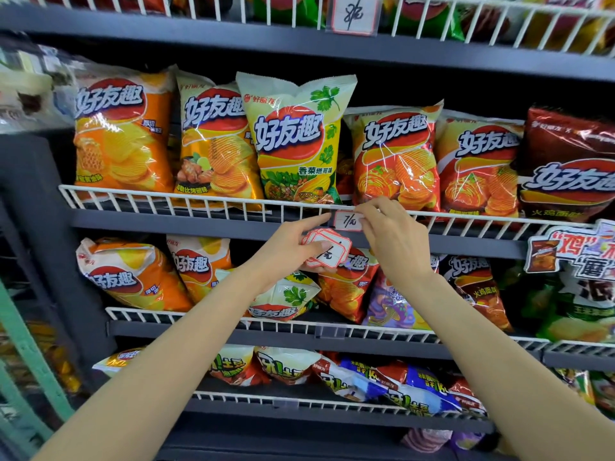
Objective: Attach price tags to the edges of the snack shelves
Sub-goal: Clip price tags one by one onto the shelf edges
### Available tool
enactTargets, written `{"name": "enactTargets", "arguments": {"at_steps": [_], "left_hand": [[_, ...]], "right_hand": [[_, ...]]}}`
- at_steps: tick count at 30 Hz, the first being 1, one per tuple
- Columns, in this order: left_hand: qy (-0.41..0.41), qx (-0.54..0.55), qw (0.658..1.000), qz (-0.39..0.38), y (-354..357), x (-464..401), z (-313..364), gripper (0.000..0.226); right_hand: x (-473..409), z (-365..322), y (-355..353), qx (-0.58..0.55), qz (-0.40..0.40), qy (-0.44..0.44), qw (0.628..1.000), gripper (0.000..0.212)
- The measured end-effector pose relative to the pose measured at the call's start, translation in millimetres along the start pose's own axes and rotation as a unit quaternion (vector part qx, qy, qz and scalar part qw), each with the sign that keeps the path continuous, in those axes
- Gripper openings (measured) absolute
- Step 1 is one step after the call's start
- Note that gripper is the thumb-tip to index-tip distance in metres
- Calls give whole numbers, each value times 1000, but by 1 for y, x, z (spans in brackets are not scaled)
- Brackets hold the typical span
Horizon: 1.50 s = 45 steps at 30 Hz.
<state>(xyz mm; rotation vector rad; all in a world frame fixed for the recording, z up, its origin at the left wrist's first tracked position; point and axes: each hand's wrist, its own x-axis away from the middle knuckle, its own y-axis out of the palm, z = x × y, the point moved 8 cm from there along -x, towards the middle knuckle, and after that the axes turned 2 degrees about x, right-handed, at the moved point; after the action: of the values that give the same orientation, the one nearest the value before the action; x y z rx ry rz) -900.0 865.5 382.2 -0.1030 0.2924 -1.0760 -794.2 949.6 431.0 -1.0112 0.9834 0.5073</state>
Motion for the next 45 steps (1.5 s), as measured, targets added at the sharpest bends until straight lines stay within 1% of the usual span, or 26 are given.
{"name": "enactTargets", "arguments": {"at_steps": [5,11,16,19,21,22,24,25,27,28,29,30,33,35,37,40,45], "left_hand": [[-8,-2,1000,-3,0,0,1,55],[-4,-2,1000,3,-2,-1,2,53],[2,6,1000,17,-3,-3,2,49],[14,27,998,47,-3,-4,3,37],[26,42,995,83,-5,-3,4,25],[30,51,994,96,-5,-3,5,21],[37,83,990,108,-1,-3,7,19],[41,104,988,110,1,-4,9,20],[47,138,983,114,8,-4,14,21],[50,150,981,114,13,-4,17,19],[52,159,980,110,20,-4,21,16],[52,165,980,103,29,-5,24,13],[37,196,978,67,62,-7,34,11],[14,240,970,45,86,-9,39,15],[-11,261,965,31,115,-13,44,20],[-7,241,970,23,164,-19,55,22],[51,144,986,69,244,-28,78,16]], "right_hand": [[2,-2,2,25,-24,-18,999,27],[2,-5,-2,49,-22,-26,998,21],[8,-3,3,59,-40,-55,996,32],[9,-1,4,32,-52,-67,996,38],[7,0,1,-3,-54,-71,996,33],[4,3,-1,-32,-61,-57,996,29],[-1,13,1,-124,-107,23,986,25],[-2,20,3,-188,-134,78,970,27],[-1,28,3,-327,-168,174,914,26],[0,30,0,-381,-176,201,885,22],[2,31,-4,-411,-184,209,868,17],[5,33,-8,-423,-194,205,861,13],[17,53,-22,-438,-198,214,850,15],[25,76,-30,-442,-190,232,845,11],[36,104,-41,-447,-188,246,839,10],[55,151,-61,-446,-181,262,837,9],[84,225,-90,-429,-185,260,845,18]]}}
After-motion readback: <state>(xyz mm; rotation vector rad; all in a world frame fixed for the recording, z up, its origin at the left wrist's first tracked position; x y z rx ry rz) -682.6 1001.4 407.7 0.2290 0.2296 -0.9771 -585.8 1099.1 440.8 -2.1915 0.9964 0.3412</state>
